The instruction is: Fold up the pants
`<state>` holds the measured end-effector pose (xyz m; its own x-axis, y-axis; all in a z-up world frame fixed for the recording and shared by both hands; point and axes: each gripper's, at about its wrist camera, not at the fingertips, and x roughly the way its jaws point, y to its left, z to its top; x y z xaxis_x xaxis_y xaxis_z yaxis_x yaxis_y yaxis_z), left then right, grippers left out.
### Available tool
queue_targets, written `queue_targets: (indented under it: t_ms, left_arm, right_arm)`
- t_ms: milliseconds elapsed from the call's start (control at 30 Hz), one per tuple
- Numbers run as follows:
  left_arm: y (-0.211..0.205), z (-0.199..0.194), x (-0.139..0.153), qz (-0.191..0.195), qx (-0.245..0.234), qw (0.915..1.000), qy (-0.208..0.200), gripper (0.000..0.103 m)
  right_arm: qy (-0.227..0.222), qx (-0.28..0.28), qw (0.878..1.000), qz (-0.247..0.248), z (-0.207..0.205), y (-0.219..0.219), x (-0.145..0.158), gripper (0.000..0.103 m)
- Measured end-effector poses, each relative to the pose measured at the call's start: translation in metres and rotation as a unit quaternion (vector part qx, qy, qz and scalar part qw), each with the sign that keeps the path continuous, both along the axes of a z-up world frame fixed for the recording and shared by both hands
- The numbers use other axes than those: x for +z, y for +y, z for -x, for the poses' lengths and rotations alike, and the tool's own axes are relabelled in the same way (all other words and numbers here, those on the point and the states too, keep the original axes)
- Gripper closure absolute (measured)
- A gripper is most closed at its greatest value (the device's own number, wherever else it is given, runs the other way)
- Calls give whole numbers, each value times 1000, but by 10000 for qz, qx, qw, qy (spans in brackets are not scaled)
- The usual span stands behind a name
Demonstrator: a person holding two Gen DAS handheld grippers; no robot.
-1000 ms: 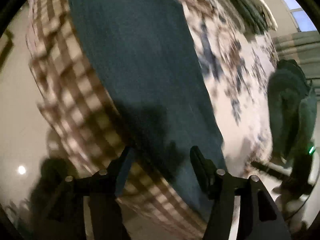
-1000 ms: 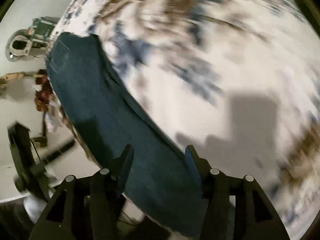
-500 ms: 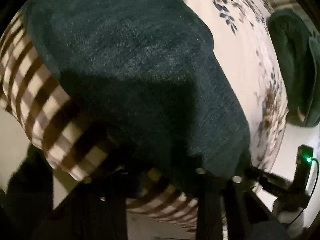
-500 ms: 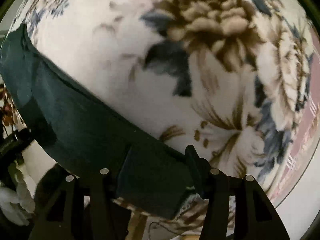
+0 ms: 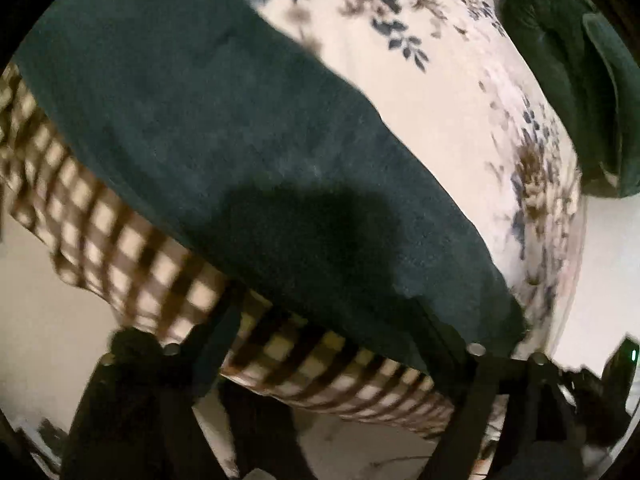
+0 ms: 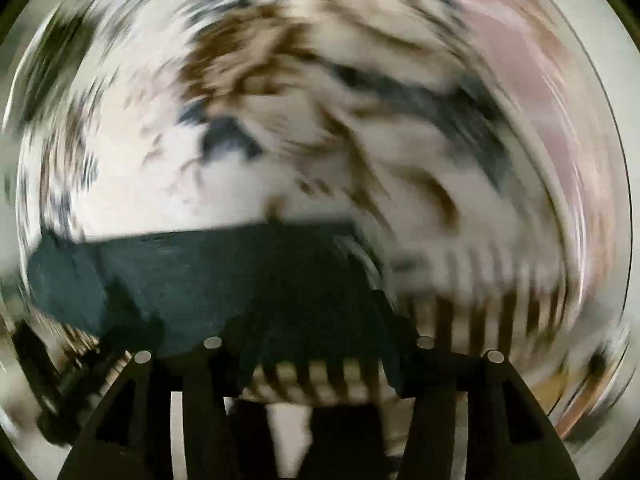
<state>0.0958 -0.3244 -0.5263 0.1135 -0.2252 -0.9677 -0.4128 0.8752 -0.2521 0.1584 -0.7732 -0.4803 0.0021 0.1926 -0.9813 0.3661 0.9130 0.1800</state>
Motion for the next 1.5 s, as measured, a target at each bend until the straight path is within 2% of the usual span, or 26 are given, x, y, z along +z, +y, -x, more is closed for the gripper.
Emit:
queue_targets:
  t_ms: [100,167,200,267,333,400,500,533,633,700,733,767,900,1067,1267,1500]
  left_arm:
    - [2,-2,-3,-94,-74,9999,56,18]
    - [1,-5,-9,-97,-122,9998,140,18]
    - [-1,-8,-11,-129,-156,9997,158,18]
    - [-3,-10,-12,-166,-236,9995,150,18]
    - [-3,-11,-14,-190,-276,9993,193,18]
    - [-3,-13,-15,-177,-265,9992,232,18]
    - [-3,-16,-14,-247,-329,9989,212,18]
    - [-2,-17,-13,-242,-329,9990,200,18]
    - [1,-21,-10,-249,-317,9990,191,18]
    - [3,-23,-9,-161,-294,9993,174,18]
    - [4,-25,-7,-171,-300,9992,196,18]
    - [5,-27,-6,-188,-320,9990,239,18]
    - [18,-31,4,-275,-415,9986,203,18]
    - [48,-33,15,-234,-363,9990,101,18]
    - [100,-35,29,-129,-243,9996,60,18]
    - [183,-43,57,-200,-174,9994,-222,18]
  right_arm:
    - [109,-1251,9901,-632,51,-27,-25,48]
    - [150,-1728,9803,-949,76,-37,-49,48]
    - [59,-1855,9761,-1130,82,-31,-61,48]
    - [-67,-2016,9732,-1108,88,-17,-84,48]
    - [-494,-2395,9630,-1132,99,-13,-92,47]
    - [-1103,-2774,9461,-1256,108,-10,-91,47]
    - [-1674,-2941,9289,-1502,118,-1,-88,52]
    - [-1701,-2975,9245,-1670,119,3,-93,52]
    - [-1665,-3072,9202,-1767,120,11,-110,52]
    - [-1701,-3238,9148,-1712,124,6,-108,70]
    - [-1698,-3234,9168,-1611,125,6,-106,91]
    - [-1714,-3194,9191,-1547,114,13,-103,95]
    - [-1891,-2739,9364,-1114,109,24,-61,95]
    - [-2131,-2020,9549,-450,82,71,-5,95]
    - [-2234,-1825,9575,-67,56,132,34,95]
    - [-2275,-1755,9578,-118,36,228,54,95]
